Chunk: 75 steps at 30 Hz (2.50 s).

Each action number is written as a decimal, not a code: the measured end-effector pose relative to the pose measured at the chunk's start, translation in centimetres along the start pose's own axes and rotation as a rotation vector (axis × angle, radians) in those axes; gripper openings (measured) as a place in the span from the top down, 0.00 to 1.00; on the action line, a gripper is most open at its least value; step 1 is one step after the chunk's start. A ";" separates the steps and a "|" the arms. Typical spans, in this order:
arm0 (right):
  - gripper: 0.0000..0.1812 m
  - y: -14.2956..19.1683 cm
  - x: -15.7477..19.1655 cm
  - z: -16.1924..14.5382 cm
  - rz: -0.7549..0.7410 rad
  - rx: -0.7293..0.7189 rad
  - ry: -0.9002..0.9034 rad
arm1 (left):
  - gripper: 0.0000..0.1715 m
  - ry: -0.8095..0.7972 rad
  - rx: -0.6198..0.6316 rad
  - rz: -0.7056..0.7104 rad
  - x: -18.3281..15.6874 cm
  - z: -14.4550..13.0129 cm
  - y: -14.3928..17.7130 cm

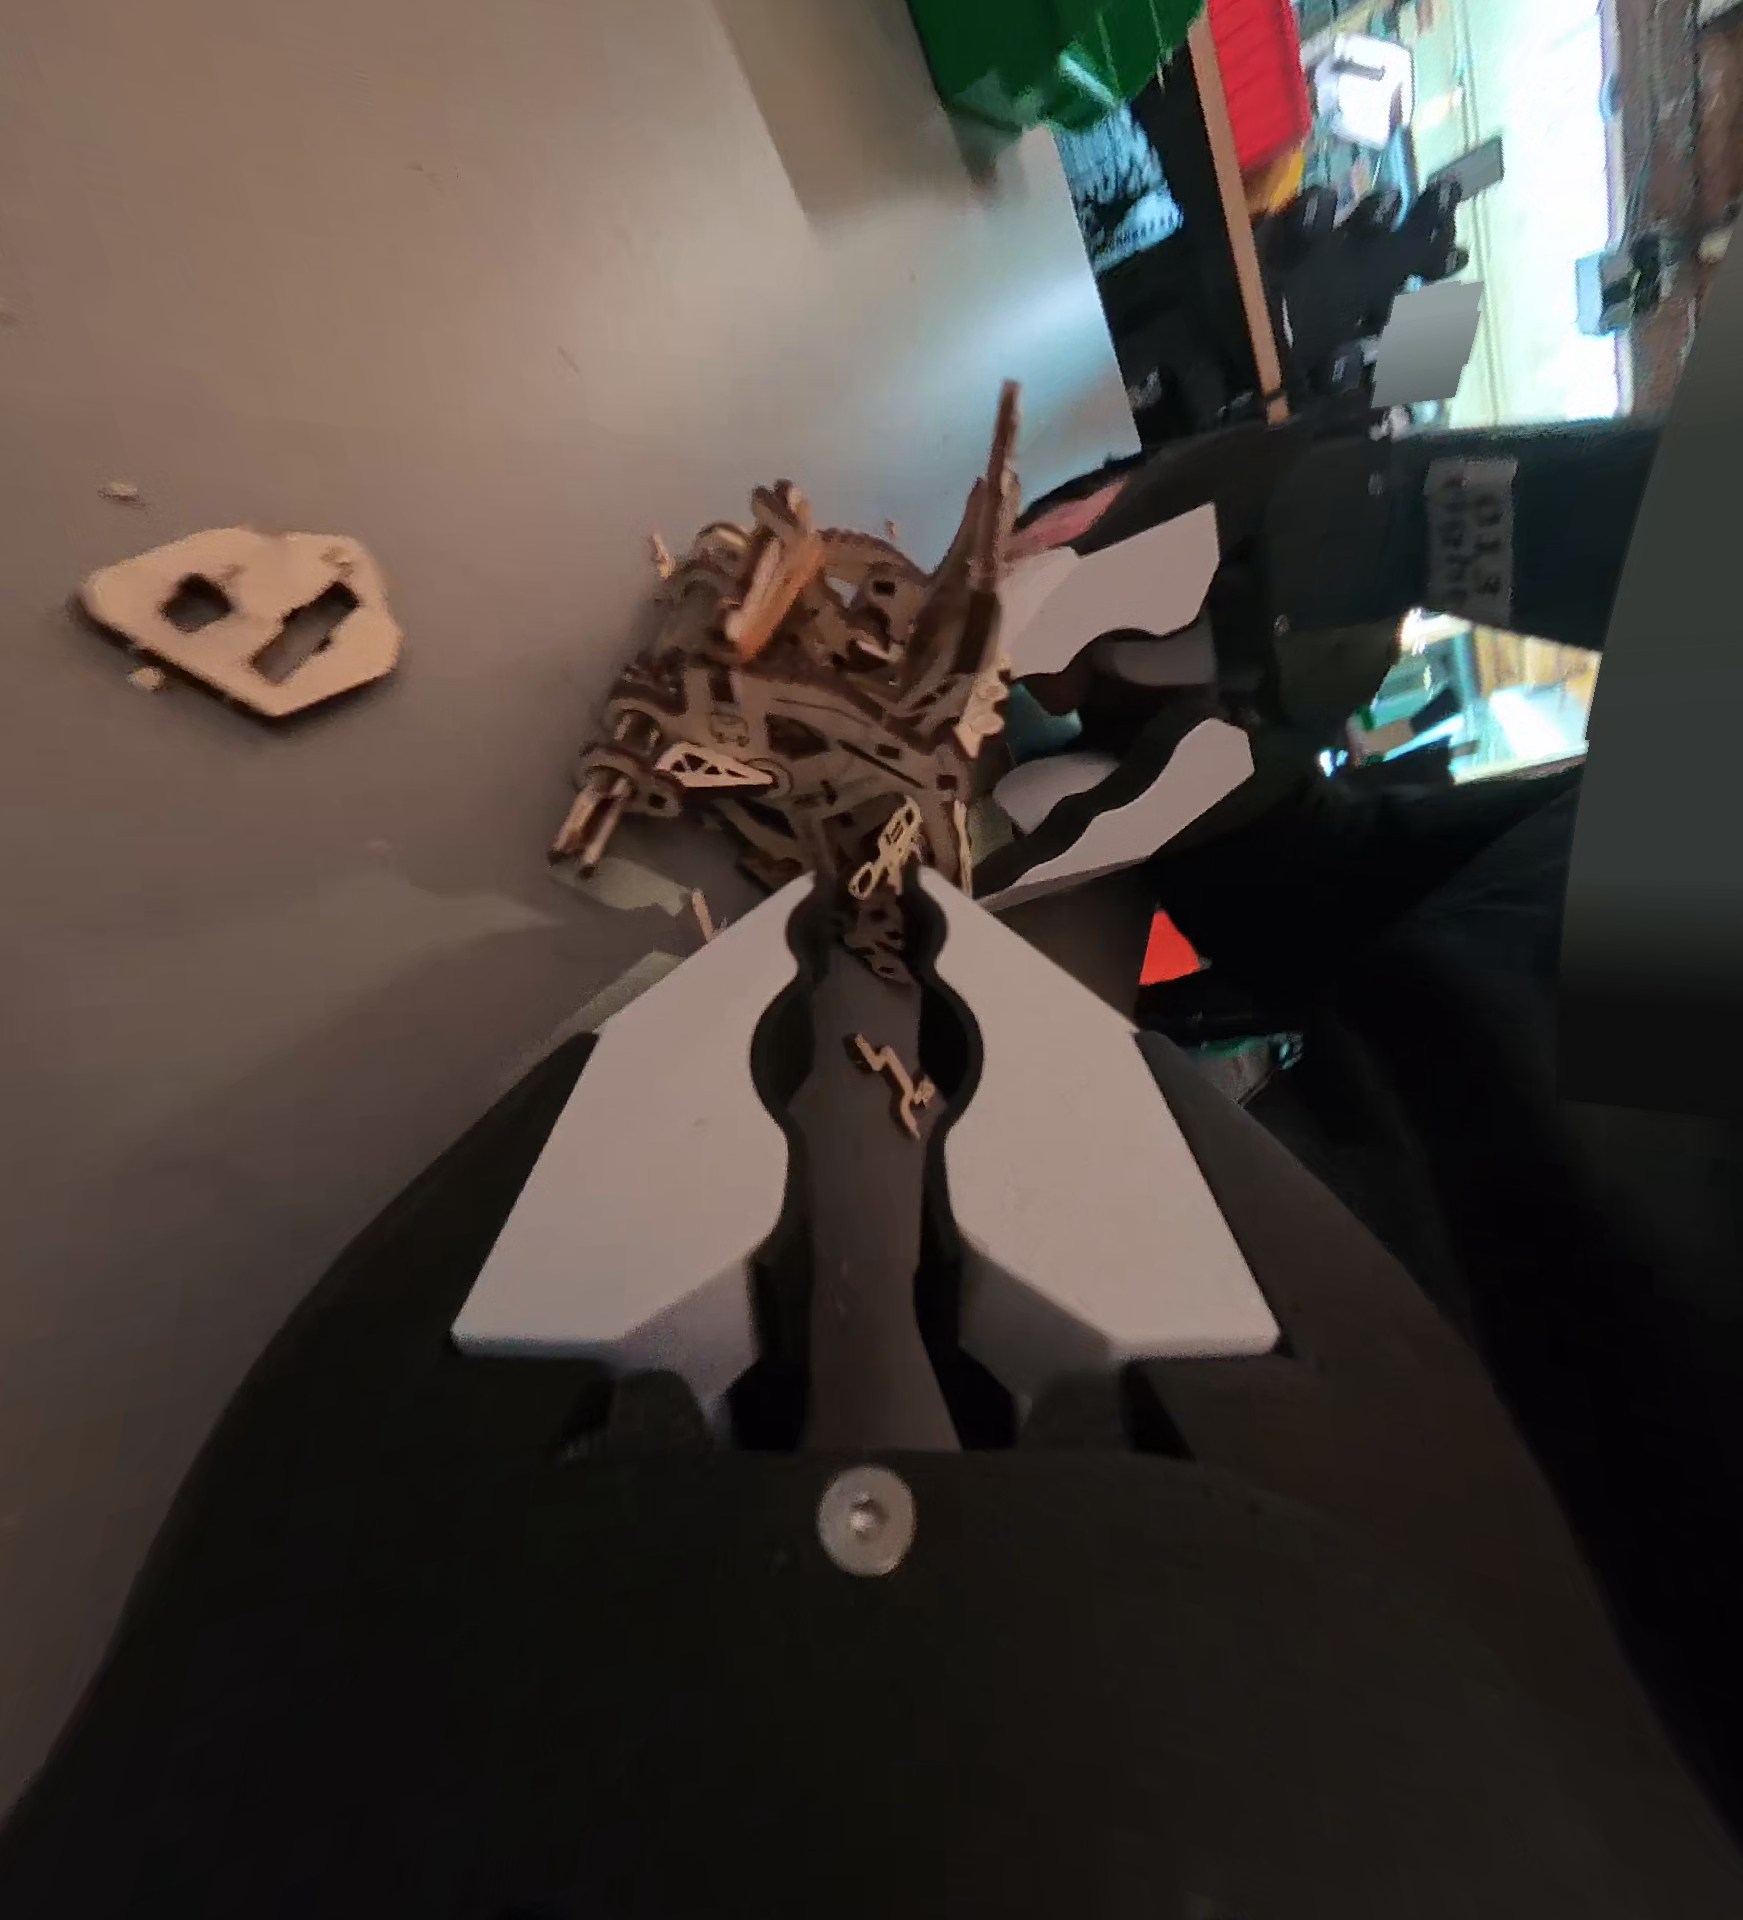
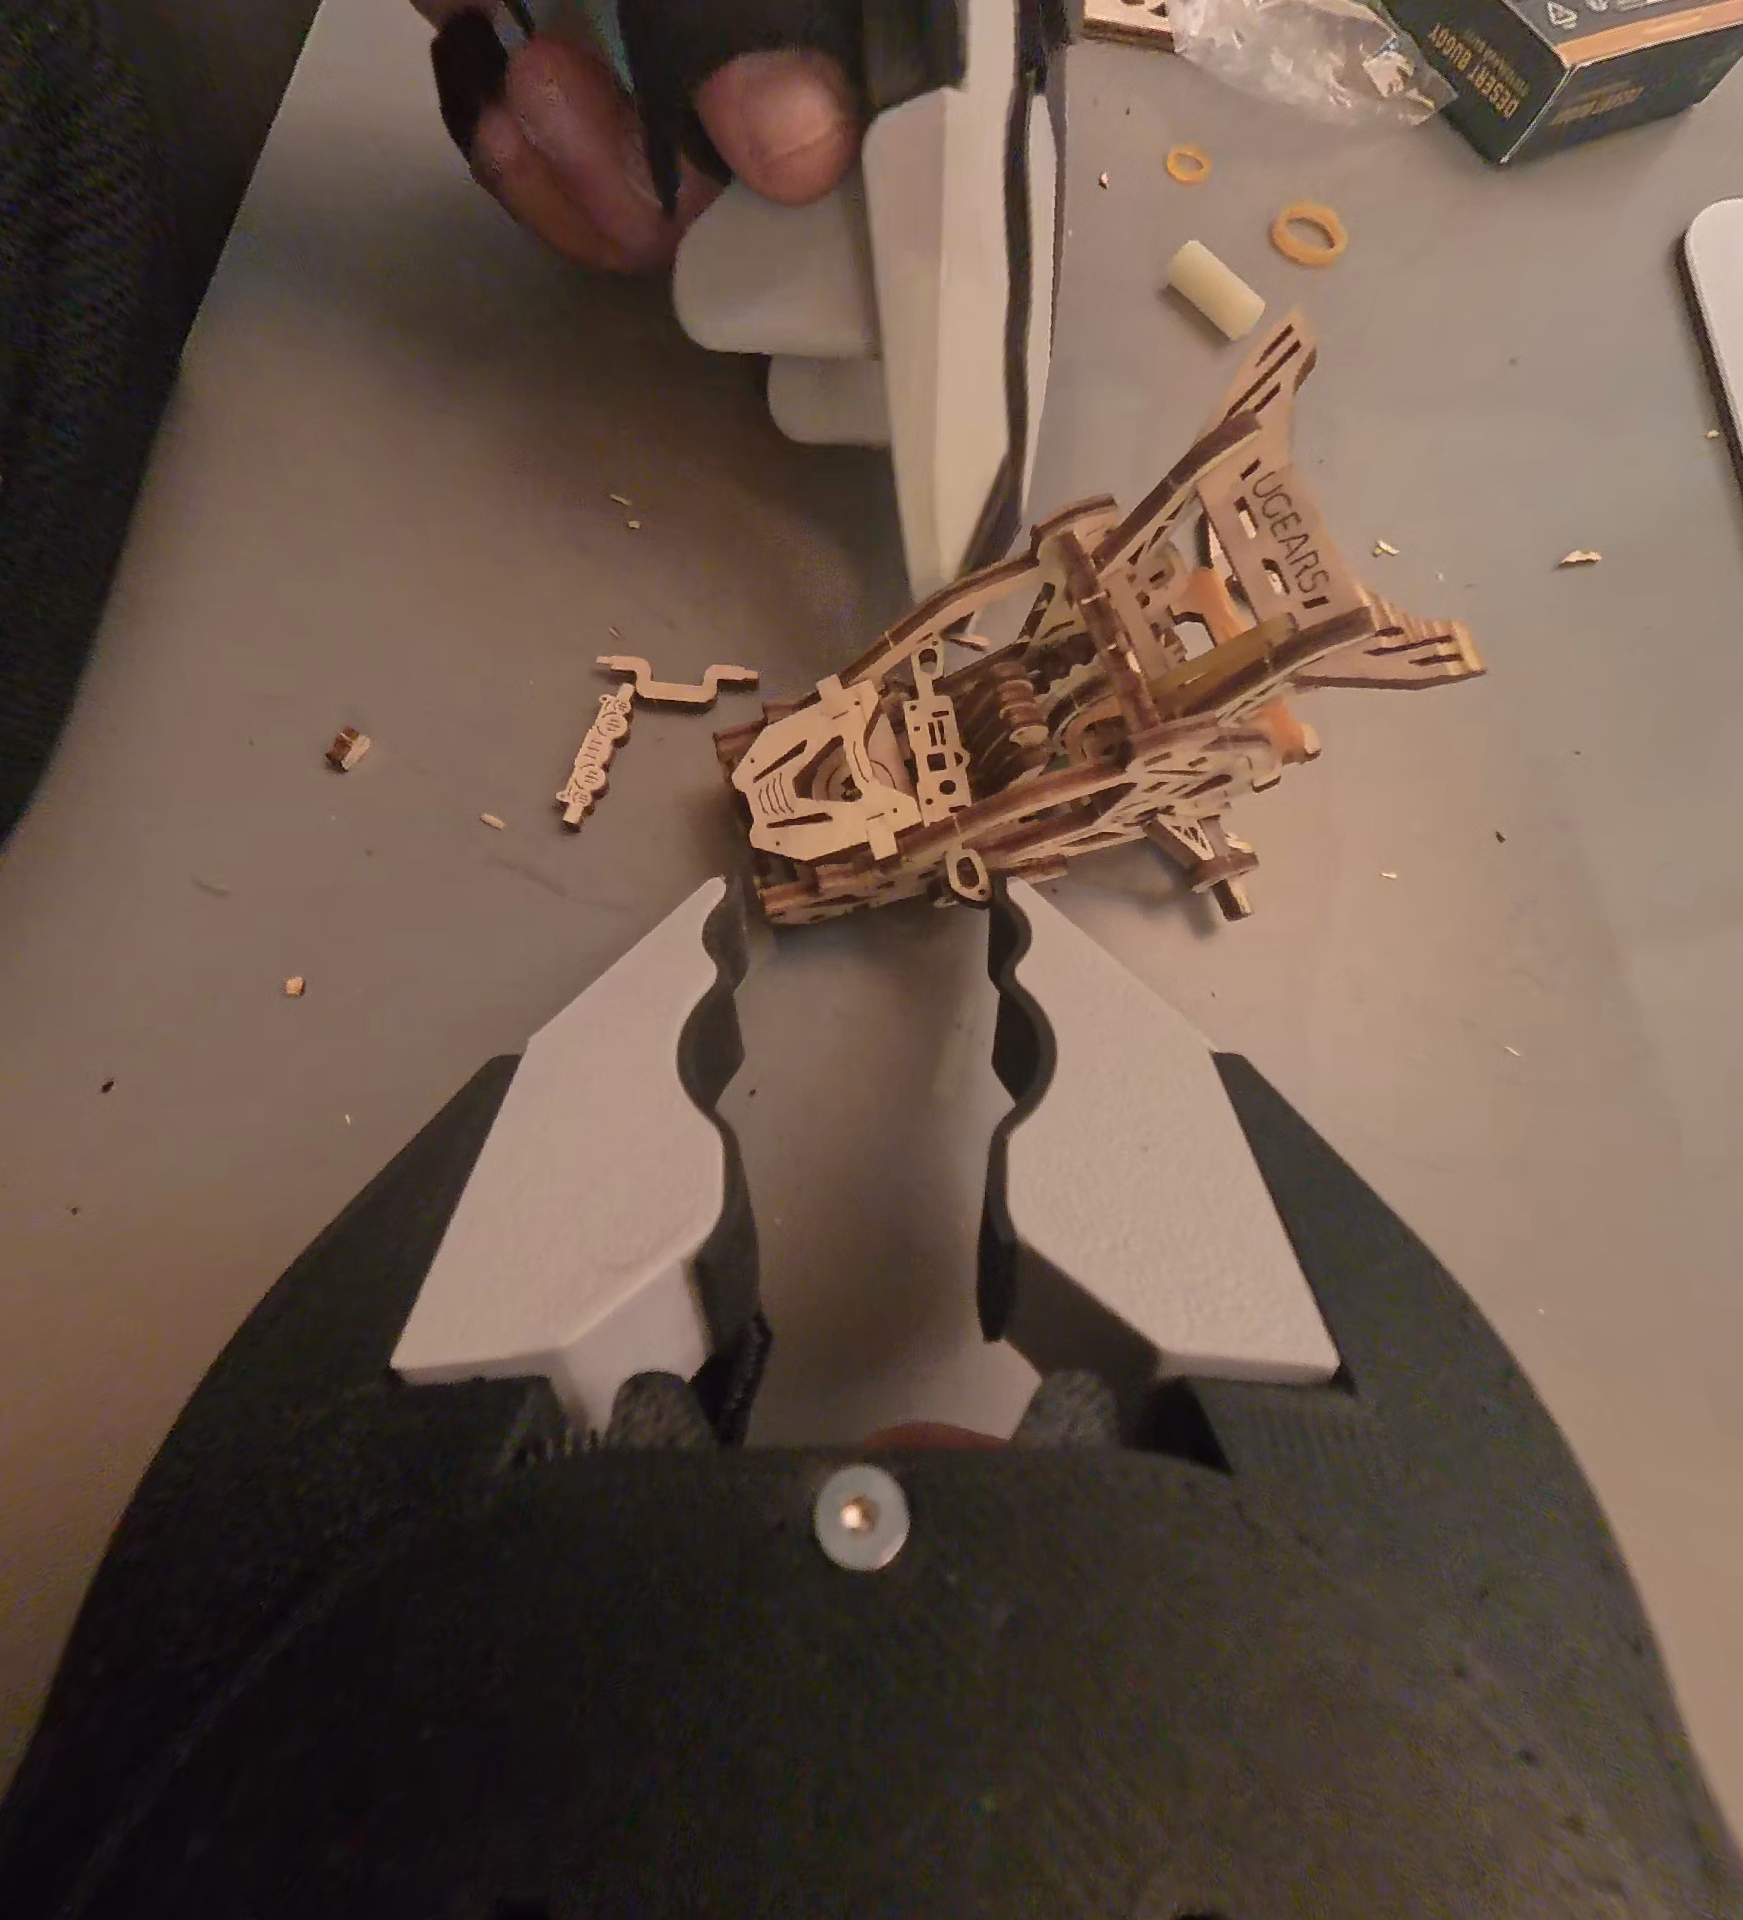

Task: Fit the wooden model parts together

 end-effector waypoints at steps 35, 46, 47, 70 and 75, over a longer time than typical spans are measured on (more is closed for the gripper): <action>0.77 -0.1 0.1 0.1 -0.014 0.003 0.015 | 0.92 -0.347 0.052 0.159 -1.1 -1.2 -1.2; 0.75 0.1 0.0 0.3 -0.033 -0.001 0.025 | 0.92 -0.335 0.063 0.130 -1.0 -1.1 -1.2; 0.75 0.2 0.0 0.5 -0.034 -0.007 0.030 | 0.92 -0.337 0.066 0.128 -1.0 -1.1 -1.2; 0.76 0.1 0.3 0.6 -0.066 -0.001 0.077 | 0.92 -0.287 0.078 0.081 -1.0 -0.9 -1.3; 0.77 0.1 0.4 0.6 -0.072 0.001 0.088 | 0.92 -0.224 0.082 0.034 -0.9 -0.8 -1.2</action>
Point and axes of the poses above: each gripper's, where its closed fingertips meet, y back along the fingers, z out of its top, x = y × z across the jaws, the point moved 2 cm from there along y, back along the fingers, and after that the axes turned 2 degrees about -x, right-handed, at the moved point
